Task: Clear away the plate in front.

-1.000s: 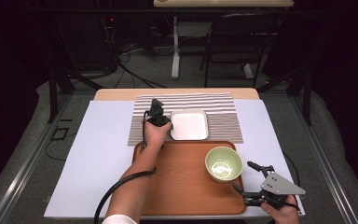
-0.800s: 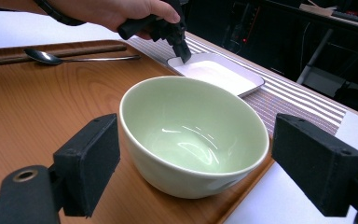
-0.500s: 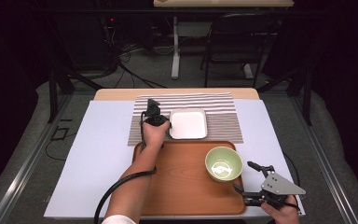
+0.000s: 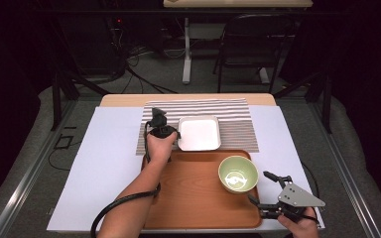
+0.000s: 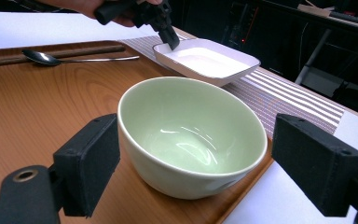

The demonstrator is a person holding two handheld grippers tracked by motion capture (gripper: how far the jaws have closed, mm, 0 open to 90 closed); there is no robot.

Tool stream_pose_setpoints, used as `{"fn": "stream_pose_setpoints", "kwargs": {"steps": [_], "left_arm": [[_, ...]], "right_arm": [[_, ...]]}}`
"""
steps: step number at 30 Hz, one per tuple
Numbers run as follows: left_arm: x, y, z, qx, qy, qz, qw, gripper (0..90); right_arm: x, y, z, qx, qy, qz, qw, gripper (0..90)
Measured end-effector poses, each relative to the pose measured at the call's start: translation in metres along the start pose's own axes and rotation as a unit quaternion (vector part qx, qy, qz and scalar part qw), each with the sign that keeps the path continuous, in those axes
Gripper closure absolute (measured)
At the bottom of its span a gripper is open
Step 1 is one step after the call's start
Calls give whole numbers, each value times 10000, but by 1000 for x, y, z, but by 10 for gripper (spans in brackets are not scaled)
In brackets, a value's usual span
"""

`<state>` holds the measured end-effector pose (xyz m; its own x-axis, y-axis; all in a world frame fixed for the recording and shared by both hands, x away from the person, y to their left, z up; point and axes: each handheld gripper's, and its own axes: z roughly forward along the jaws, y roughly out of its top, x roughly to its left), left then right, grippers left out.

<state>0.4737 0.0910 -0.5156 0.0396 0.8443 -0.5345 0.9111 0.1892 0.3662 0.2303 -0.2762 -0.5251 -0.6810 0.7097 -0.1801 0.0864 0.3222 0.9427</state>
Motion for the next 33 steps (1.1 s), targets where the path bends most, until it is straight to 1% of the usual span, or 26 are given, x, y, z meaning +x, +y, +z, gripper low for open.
{"fn": "stream_pose_setpoints", "kwargs": {"steps": [2, 5, 10, 12, 16, 18, 19, 23, 27, 31, 33], "left_arm": [[-2, -4, -5, 21, -11, 65, 10000, 889], [-4, -11, -10, 23, -87, 48, 9999, 889], [-7, -21, -18, 89, -126, 136, 9998, 889], [-7, -25, -21, 127, -158, 167, 9997, 889], [-7, -35, -28, 115, -203, 184, 9996, 889], [-6, -38, -31, 101, -187, 191, 9996, 889], [-5, -40, -32, 104, -189, 212, 9995, 889], [2, -48, -38, 102, -164, 163, 9997, 889], [14, -57, -42, 96, -138, 56, 9998, 889], [25, -66, -47, 85, -237, -74, 9997, 889], [29, -69, -49, 93, -254, -79, 9996, 889]], "right_arm": [[0, 0, 0, 2, 0, 8, 10000, 153], [0, 0, 0, -1, 4, -3, 10000, 153], [0, 0, 1, 6, 7, -14, 10000, 153], [0, 0, 0, -4, -3, -21, 10000, 153], [0, 0, 1, 2, -1, -14, 10000, 153], [1, 0, 1, 1, 8, -13, 10000, 153], [1, 0, 1, 3, 11, -24, 10000, 153], [1, 0, 0, -2, -1, -30, 10000, 153], [1, 0, 1, 8, 6, -27, 10000, 153], [1, 0, 1, 9, -3, -30, 10000, 153], [1, 0, 1, 12, -8, -29, 10000, 153]]}}
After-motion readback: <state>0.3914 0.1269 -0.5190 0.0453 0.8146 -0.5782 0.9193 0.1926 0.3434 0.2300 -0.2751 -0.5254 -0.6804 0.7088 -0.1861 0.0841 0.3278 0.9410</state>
